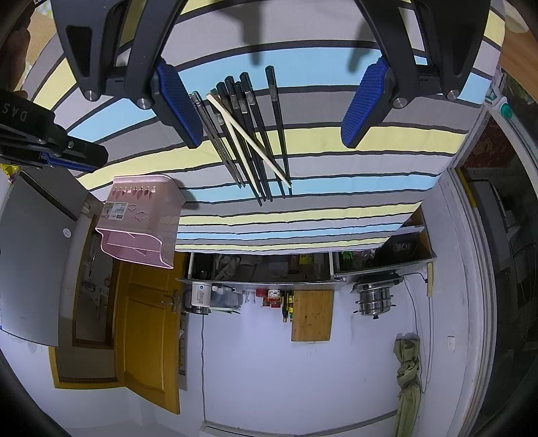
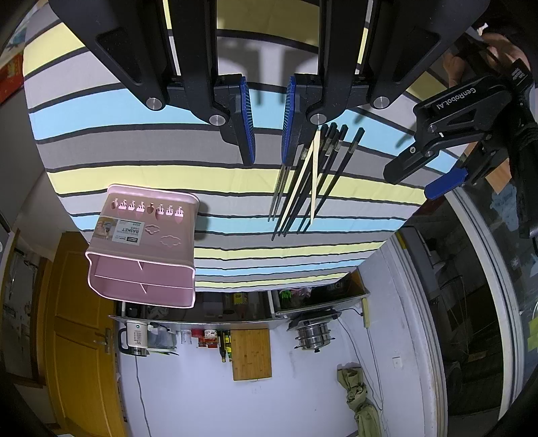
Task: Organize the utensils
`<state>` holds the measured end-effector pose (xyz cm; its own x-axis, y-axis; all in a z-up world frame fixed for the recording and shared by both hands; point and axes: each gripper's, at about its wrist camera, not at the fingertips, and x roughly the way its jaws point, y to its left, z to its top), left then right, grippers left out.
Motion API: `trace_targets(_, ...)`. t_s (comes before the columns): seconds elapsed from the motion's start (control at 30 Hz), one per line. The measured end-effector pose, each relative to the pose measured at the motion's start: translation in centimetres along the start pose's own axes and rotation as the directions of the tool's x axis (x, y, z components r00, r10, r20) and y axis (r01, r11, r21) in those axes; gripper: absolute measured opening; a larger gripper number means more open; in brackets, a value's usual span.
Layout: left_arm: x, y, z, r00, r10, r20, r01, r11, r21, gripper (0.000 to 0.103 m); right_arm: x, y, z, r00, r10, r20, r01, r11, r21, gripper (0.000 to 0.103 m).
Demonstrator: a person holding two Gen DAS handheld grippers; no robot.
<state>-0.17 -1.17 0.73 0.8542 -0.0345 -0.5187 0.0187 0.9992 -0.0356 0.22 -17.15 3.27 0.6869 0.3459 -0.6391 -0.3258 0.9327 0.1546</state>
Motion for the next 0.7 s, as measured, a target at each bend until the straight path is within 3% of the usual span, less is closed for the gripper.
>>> trace_targets(0.43, 0.5, 0.4, -0.2, 1.0, -0.003, -0.012, 0.003, 1.0, -0.006, 0.084, 0.3, 0.0, 0.0, 1.0, 0.0, -0.004, 0.0, 1.0, 0.001, 0.016)
trace_targets(0.7, 2.7, 1.4, -0.6, 0.997, 0.008, -0.071, -0.009, 1.0, -0.014, 0.084, 1.2, 0.2, 0.0, 1.0, 0.003, -0.014, -0.003, 1.0, 0.0, 0.016)
